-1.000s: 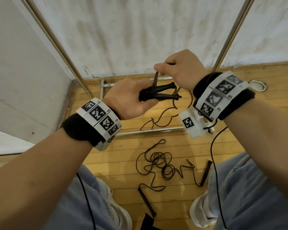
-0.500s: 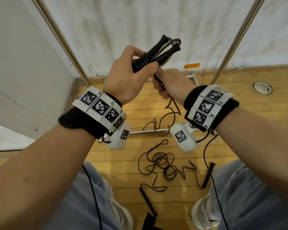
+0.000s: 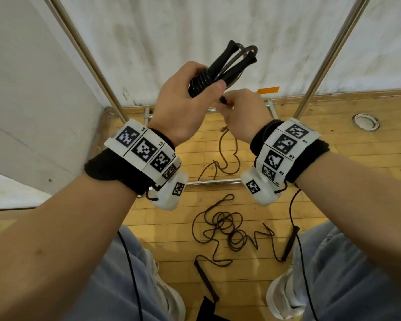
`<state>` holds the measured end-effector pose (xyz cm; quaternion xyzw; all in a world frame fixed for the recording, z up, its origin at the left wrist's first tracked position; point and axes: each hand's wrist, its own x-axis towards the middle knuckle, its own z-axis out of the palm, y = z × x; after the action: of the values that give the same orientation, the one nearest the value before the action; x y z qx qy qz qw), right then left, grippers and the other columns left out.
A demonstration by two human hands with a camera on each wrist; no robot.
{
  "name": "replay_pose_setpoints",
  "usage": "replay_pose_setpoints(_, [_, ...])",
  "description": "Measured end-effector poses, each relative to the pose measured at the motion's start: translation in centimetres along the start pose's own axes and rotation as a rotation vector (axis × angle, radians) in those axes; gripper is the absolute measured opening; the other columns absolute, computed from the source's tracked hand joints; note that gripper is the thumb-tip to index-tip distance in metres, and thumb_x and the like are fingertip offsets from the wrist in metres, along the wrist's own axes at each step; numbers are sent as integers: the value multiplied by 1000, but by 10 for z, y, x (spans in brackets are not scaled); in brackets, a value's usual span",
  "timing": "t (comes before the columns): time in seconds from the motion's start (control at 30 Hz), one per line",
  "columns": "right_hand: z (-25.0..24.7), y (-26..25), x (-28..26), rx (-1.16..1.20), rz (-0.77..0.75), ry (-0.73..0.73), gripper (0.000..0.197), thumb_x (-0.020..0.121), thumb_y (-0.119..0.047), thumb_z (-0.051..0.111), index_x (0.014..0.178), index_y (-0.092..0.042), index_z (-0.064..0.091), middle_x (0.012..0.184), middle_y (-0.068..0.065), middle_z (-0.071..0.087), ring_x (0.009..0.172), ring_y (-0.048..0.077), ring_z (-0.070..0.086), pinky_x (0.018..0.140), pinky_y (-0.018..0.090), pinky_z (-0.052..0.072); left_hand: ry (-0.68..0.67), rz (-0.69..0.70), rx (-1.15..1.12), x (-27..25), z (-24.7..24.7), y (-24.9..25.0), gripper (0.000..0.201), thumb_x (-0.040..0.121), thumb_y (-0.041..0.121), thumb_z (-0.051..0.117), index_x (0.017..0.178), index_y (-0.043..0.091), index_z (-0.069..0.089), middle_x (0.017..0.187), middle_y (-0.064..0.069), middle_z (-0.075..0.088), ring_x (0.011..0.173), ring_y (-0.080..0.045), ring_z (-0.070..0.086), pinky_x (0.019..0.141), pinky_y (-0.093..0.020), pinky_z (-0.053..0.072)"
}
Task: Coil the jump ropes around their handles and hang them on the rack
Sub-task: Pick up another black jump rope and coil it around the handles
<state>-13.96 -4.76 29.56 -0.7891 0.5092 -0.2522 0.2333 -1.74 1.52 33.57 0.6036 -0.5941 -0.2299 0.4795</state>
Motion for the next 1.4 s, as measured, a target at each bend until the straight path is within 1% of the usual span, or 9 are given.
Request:
replay_pose_setpoints(0.13, [4,-2,-1,260,62,-46,12,91,-22,58,100,-18,64,85,-4,60,64,4,51,53,12,36,-21,2,13,-3,4,4,14,89,31,62,97,21,57,79,6,62,62,-9,56,60,-28,46])
replay_pose_setpoints(0.3, [3,-10,-11,589,37,-324,22,94,-27,53,77,-16,64,75,-3,62,77,14,57,81,37,48,20,-59,-50,0,-1,4,19,87,33,62,95,16,59,76,-3,62,59,-16,57,57,-32,47])
replay_pose_setpoints(0.4, [7,-15,-13,500,9,-317,29,101,-29,37,89,-13,59,68,-4,59,70,19,53,71,34,44,51,-59,-93,3,-7,2,17,89,31,60,95,15,56,86,-18,65,50,-17,56,49,-30,46])
replay_pose_setpoints(0.47, [7,-16,-12,468,4,-239,20,101,-29,37,92,-19,53,66,-5,57,65,16,52,67,31,44,97,-42,-79,6,-11,1,16,90,31,59,96,17,54,88,-16,65,50,-16,56,48,-29,46])
replay_pose_setpoints(0.63, [0,-10,-10,390,-38,-69,27,99,-32,40,81,-14,49,62,-3,46,55,14,44,61,34,42,119,-18,86,13,-21,-8,23,90,35,58,106,21,49,86,2,61,70,-23,61,71,-48,54])
replay_pose_setpoints(0.73, [-2,-6,-11,295,-58,-79,41,100,-36,37,68,-12,46,56,-4,41,52,14,39,58,30,38,71,-28,230,16,-24,-18,31,90,35,60,114,19,48,87,11,58,77,-18,61,76,-41,54])
replay_pose_setpoints(0.93, [-6,-9,-12,222,-77,-131,43,100,-32,38,61,-15,44,53,-7,39,45,8,34,42,12,30,-42,-54,460,20,-27,-44,39,90,39,59,119,18,44,98,6,55,87,-19,57,74,-32,44])
replay_pose_setpoints(1.13, [-9,-14,-17,143,-134,-209,40,100,-28,36,67,-7,44,55,-2,35,50,12,33,46,18,28,-96,-41,533,18,-19,-59,43,92,41,57,128,22,43,96,6,57,82,-18,56,69,-28,40])
replay_pose_setpoints(1.4, [-17,-7,-18,57,-167,-219,45,97,-29,42,53,-20,34,49,-7,32,38,5,34,42,17,28,-192,-70,617,16,-9,-66,39,90,46,58,118,22,43,86,6,53,73,-19,55,63,-31,41])
